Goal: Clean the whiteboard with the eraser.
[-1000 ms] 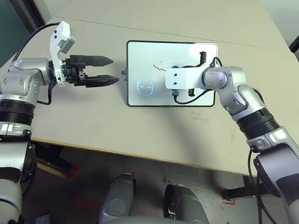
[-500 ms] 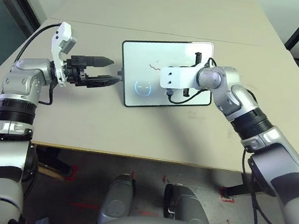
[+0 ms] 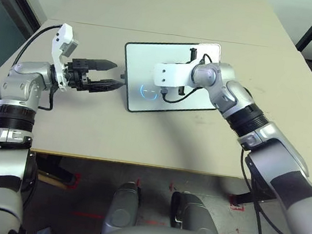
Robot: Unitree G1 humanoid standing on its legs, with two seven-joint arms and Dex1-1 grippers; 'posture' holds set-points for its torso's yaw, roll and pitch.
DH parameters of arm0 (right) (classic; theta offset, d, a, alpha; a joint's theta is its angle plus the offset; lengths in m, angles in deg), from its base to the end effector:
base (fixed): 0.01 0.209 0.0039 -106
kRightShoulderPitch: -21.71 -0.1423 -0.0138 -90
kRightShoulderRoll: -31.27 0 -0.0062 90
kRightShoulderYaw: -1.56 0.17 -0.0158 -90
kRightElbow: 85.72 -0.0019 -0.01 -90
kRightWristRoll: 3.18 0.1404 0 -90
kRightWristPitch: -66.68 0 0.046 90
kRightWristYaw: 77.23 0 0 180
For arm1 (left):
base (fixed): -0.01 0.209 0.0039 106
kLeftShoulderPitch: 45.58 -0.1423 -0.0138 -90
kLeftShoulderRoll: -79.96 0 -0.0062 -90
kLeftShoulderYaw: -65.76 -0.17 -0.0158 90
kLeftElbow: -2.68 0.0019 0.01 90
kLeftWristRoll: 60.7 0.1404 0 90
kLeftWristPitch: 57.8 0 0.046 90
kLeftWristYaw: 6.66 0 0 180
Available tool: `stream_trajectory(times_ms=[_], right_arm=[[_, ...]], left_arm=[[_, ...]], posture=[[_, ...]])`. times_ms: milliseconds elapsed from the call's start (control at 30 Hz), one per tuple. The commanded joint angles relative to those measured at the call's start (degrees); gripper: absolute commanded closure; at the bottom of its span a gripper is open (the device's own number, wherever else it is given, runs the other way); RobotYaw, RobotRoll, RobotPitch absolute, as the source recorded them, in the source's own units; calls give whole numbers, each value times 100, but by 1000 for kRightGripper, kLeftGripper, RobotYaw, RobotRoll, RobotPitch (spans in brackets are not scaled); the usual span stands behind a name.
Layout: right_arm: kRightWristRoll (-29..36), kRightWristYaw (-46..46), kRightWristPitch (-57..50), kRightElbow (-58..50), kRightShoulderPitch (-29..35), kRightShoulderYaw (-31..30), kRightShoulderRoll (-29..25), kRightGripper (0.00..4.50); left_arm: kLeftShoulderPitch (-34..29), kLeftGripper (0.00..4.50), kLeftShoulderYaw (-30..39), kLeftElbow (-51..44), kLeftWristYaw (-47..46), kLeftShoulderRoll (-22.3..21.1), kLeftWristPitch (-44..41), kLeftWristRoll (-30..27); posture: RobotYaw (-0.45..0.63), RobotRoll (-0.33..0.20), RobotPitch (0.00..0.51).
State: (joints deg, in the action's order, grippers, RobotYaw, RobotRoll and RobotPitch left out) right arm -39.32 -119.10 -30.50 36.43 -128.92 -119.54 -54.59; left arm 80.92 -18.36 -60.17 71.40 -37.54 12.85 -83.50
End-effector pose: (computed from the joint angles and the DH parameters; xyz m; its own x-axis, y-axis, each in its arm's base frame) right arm 0.3267 -0.0499 0.2068 0.6836 0.5553 -0.4736 -0.5264 -0.0743 -0.8470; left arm 0.2870 0.3032 0.1916 0.4739 -0.8591 -0.1934 0.8774 0.4794 0.0205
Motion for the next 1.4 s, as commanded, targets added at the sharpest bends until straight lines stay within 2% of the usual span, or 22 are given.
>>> stream_trajectory(times_ms=[33,267,467,900,1400], right_arm=[[-27,15,62,161,-104,-146,147,4203],[-42,163,159,467,-240,-196,348,4203],[-20,191,191,544,-266,-175,311,4203],[16,132,55,311,-117,-40,-229,4203],[46,43,-33,6,291,147,-1229,4203]], left_arm=[[-98,0,47,-153,-44,-57,-68,-28],[-151,0,72,-261,-84,-55,-116,-51],[-139,0,68,-263,-101,-47,-120,-59],[30,0,-16,-37,-71,47,-11,4],[159,0,-96,151,5,98,79,50]], posture=[[334,0,66],[340,0,61],[336,0,60],[297,0,60],[276,0,68]])
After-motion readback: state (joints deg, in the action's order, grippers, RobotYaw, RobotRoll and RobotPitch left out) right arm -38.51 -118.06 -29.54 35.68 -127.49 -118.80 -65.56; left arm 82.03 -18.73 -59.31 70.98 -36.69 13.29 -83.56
